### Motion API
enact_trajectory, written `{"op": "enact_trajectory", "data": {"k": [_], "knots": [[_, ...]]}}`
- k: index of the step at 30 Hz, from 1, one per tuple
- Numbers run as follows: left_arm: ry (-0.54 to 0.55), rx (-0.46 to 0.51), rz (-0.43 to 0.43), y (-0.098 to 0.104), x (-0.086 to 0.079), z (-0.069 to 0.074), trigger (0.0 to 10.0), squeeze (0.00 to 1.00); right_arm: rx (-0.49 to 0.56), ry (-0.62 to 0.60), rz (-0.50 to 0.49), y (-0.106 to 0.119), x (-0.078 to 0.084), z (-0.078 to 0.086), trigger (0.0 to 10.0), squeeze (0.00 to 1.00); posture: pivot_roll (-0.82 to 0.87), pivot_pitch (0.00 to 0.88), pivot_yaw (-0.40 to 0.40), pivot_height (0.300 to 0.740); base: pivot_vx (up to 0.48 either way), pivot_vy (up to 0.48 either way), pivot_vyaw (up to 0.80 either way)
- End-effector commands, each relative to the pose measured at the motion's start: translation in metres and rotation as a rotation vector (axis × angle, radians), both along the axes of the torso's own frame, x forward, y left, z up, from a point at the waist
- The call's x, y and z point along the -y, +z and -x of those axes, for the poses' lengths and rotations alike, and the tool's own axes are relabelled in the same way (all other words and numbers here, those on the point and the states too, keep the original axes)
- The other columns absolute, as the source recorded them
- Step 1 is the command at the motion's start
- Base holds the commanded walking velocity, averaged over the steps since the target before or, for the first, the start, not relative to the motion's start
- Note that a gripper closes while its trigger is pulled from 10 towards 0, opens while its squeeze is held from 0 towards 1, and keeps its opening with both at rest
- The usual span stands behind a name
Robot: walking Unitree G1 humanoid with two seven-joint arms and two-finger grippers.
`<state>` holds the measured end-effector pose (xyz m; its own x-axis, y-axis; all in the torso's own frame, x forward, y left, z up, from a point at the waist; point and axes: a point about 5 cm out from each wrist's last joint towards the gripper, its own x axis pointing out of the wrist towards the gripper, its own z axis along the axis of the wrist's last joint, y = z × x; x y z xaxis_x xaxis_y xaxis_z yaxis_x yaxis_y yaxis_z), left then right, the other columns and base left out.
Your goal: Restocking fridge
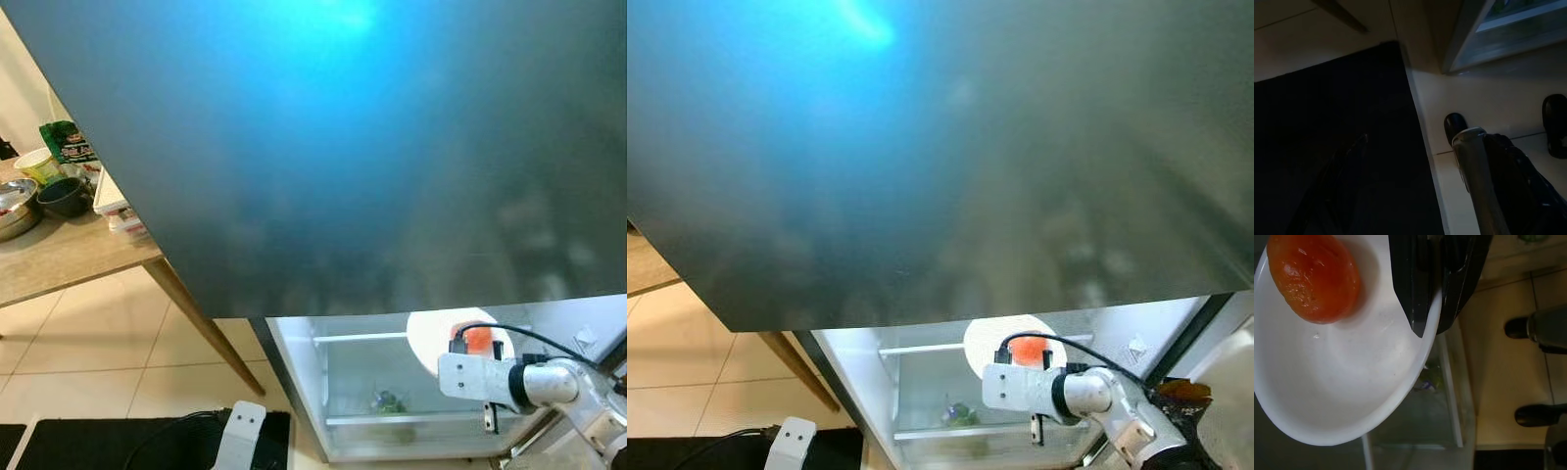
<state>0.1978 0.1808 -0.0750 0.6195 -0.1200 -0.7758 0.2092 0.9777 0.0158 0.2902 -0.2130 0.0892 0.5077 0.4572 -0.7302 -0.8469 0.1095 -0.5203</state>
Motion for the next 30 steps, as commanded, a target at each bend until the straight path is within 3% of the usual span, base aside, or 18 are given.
{"op": "enact_trajectory", "data": {"k": [1, 2, 4, 15, 22, 30], "knots": [[-0.003, -0.012, 0.001, -0.003, 0.001, 0.005, 10.0, 0.0, 0.039, 0.01, -0.025, 0.013, -0.004, -0.006, 10.0, 0.0, -0.12, 0.073, 0.118, 0.661, 0.0, 0.0, 0.0], [-0.008, -0.007, 0.004, -0.002, 0.003, 0.003, 10.0, 0.0, 0.043, 0.054, 0.0, 0.033, -0.001, -0.007, 10.0, 0.0, -0.12, 0.075, 0.12, 0.656, 0.0, 0.0, 0.0], [-0.012, -0.002, 0.006, -0.001, 0.004, 0.002, 10.0, 0.0, 0.03, 0.093, 0.021, 0.044, -0.001, -0.005, 10.0, 0.0, -0.12, 0.075, 0.12, 0.656, 0.0, 0.0, 0.0], [-0.02, 0.016, 0.013, 0.001, 0.005, -0.003, 10.0, 0.0, 0.02, 0.175, 0.072, 0.083, -0.001, -0.002, 10.0, 0.0, -0.12, 0.08, 0.122, 0.656, 0.0, 0.0, 0.0], [-0.023, 0.031, 0.019, 0.003, 0.007, -0.006, 10.0, 0.0, 0.023, 0.188, 0.074, 0.095, -0.005, -0.003, 10.0, 0.0, -0.12, 0.083, 0.121, 0.656, 0.0, 0.0, 0.0], [-0.022, 0.031, 0.02, 0.003, 0.007, -0.006, 10.0, 0.0, 0.001, 0.196, 0.065, 0.094, -0.009, 0.0, 10.0, 0.0, -0.12, 0.084, 0.121, 0.656, 0.0, 0.0, 0.0]]}}
